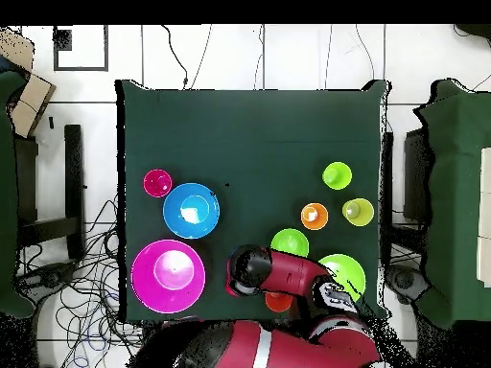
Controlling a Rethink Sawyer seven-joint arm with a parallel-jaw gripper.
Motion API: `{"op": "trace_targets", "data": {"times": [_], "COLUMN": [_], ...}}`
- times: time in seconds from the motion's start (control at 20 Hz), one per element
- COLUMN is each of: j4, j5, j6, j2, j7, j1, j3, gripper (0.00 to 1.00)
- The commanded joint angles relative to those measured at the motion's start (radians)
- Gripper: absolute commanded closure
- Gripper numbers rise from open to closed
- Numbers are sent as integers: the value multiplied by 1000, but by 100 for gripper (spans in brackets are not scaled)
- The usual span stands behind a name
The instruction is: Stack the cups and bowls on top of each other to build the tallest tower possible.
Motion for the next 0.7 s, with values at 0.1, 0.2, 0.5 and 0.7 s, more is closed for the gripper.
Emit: {"op": "trace_targets", "data": {"times": [0.1, 0.2, 0.5, 0.7], "j4": [56, 53, 29, 18], "j5": [-123, -128, -139, -139], "j6": [-128, -118, -87, -79], "j2": [-44, -47, -46, -44], "j7": [-9, -1, 13, 24], "j1": [-70, -70, -89, -92], "j3": [85, 88, 113, 123], "gripper": [0, 0, 0, 0]}}
